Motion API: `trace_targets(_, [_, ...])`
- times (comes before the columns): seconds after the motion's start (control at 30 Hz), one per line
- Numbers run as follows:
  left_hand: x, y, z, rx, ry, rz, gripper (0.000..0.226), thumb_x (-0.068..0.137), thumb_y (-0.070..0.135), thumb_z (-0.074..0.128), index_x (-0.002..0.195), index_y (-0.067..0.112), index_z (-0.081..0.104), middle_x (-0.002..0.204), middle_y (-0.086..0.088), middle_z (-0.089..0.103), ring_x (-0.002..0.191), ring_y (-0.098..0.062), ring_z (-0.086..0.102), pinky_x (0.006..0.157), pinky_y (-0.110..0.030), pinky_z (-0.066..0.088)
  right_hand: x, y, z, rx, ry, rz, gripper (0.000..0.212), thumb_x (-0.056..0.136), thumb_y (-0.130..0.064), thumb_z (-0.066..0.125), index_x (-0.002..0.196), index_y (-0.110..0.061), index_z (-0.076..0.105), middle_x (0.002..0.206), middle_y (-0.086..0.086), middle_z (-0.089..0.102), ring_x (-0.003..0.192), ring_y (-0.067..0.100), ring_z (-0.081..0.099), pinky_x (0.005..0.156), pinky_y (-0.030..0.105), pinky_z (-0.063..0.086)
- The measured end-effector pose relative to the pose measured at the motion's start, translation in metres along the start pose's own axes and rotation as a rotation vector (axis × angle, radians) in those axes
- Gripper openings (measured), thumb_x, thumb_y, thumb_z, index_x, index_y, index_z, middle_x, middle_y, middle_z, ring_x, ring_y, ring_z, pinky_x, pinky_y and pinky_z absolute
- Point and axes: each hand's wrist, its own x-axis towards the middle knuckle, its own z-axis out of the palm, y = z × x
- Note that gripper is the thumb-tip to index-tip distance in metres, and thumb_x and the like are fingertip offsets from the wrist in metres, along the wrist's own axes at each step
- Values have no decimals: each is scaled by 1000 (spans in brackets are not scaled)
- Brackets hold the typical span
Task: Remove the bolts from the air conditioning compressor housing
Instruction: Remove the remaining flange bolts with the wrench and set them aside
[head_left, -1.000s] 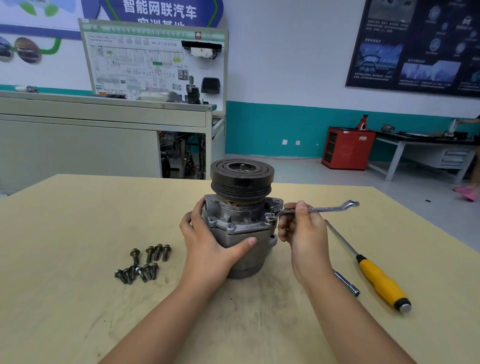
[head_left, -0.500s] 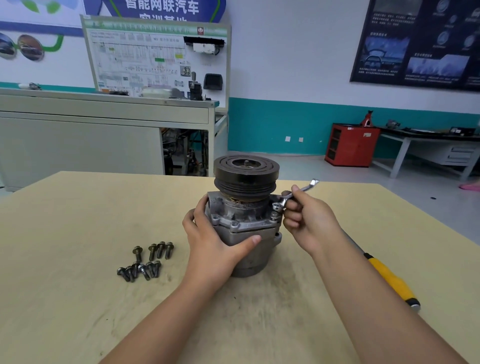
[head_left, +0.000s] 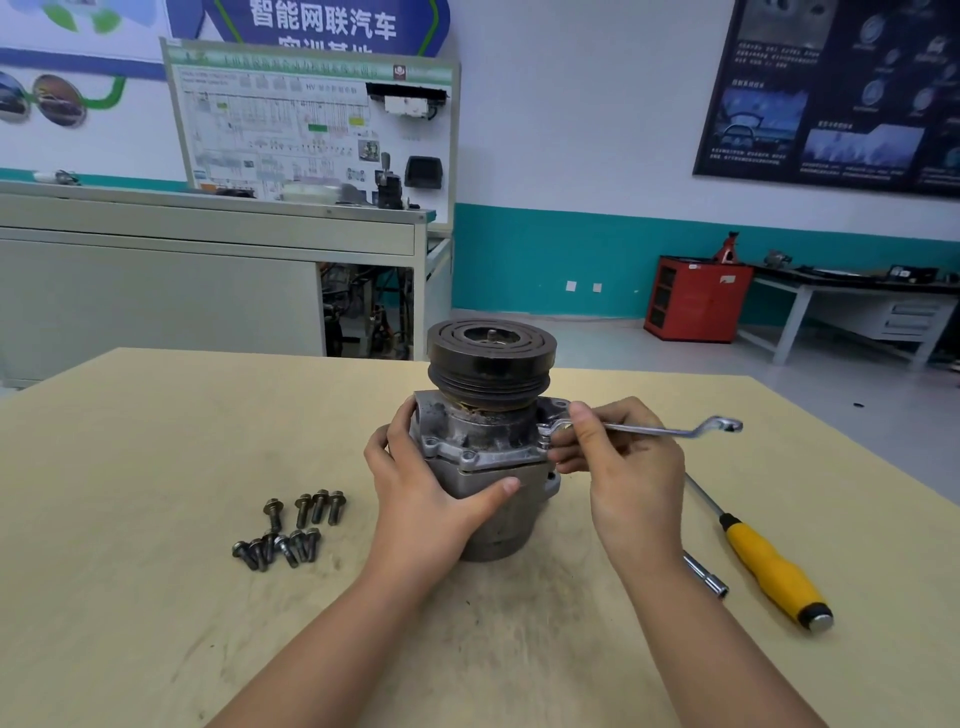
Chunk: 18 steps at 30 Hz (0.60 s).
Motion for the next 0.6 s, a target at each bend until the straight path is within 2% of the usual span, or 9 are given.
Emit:
trace_targets(0.17, [1,0,1,11,12,0,118,53,52,83,143,40,9,124,21,9,120,3,21,103,-18,21,-6,3,0,-130,12,-97,22,91,-14,59,69,-14,56,63,0,66,52,8,63,52,20,52])
trace_targets(0.23, [1,0,1,8,15,1,118,53,50,84,144,39,10,125,20,10,117,6,21,103,-17,21,-9,3,1,-218,-21,-171,24,91,-16,60,68,-21,54,62,1,64,54,10,63,55,29,54])
trace_targets(0.3, [1,0,1,7,14,6,118,54,48,85,144,38,10,126,19,11,111,11,21,103,-17,21,-12,1,2,-292,-52,-234,25,91,-23,59,68,-26,50,60,1,63,56,19,64,56,39,51])
trace_targets(0.43, [1,-1,2,2,16,4,116,54,48,85,142,41,10,125,20,11,113,9,22,102,-18,23,-12,0,3,-351,-83,-328,24,90,-23,54,69,-10,52,58,3,57,54,24,59,52,41,47])
trace_targets(0.53, [1,-1,2,5,20,-3,116,52,49,84,142,43,10,124,21,11,114,7,23,103,-18,23,-17,0,3,-319,-78,-329,25,91,-18,54,68,-9,50,57,3,55,53,25,57,52,38,46])
trace_targets(0.6, [2,-1,1,5,21,-7,117,52,49,84,142,42,10,123,21,10,113,7,22,103,-18,23,-18,0,4,-269,-60,-236,25,93,-15,56,69,-12,52,58,4,59,53,20,59,52,34,48])
